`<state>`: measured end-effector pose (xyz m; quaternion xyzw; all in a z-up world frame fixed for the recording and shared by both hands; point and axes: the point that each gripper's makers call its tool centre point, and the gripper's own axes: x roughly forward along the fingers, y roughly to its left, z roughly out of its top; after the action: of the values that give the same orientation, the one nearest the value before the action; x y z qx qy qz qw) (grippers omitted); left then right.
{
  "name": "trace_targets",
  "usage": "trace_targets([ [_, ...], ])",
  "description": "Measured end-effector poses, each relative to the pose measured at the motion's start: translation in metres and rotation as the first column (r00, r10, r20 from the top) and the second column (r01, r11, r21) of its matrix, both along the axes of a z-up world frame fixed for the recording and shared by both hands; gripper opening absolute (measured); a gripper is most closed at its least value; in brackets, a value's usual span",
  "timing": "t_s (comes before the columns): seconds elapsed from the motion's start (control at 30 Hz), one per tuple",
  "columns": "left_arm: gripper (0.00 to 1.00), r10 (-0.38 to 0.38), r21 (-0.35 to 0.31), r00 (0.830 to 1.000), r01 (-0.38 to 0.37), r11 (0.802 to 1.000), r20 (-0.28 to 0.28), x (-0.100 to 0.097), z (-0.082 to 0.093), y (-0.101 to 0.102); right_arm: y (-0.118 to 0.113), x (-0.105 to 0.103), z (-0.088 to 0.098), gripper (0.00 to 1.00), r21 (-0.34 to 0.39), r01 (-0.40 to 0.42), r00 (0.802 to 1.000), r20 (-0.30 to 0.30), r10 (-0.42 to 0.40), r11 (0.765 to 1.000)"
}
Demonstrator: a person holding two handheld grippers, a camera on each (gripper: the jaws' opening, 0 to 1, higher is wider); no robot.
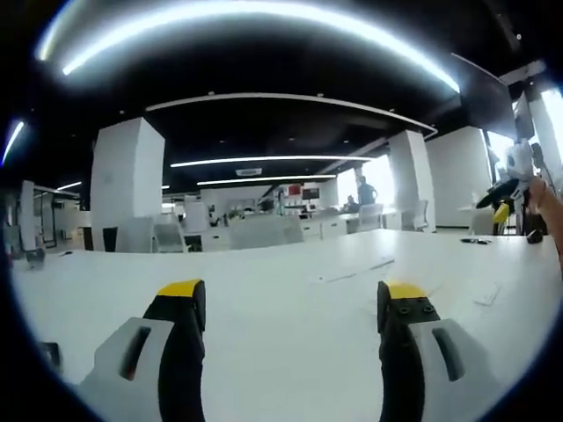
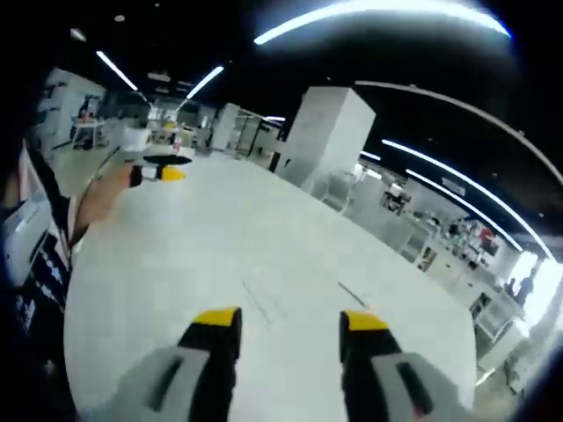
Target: Locate the socket holder cover, grip the socket holder cover, clip it into the socket holder slot.
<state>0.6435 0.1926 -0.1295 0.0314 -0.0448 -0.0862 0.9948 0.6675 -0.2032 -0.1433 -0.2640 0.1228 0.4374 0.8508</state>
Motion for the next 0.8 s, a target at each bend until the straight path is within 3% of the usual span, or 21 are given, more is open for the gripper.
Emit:
trace_targets([
  [0.47,0.79,-0.011,0.005,1.0,0.011,1.0,-0.013,0.003,-0.004,-0.004,0.023,-0.013,-0.027,0.48,-0.137,-0.106,0.989,-0.118,0.09,0.985],
  [0.8,0.78,-0.019,0.009,1.0,0.019,1.0,-0.017,0.002,-0.006,-0.007,0.026,-0.02,-0.047,0.5,-0.176,-0.141,0.979,-0.17,0.111,0.974],
])
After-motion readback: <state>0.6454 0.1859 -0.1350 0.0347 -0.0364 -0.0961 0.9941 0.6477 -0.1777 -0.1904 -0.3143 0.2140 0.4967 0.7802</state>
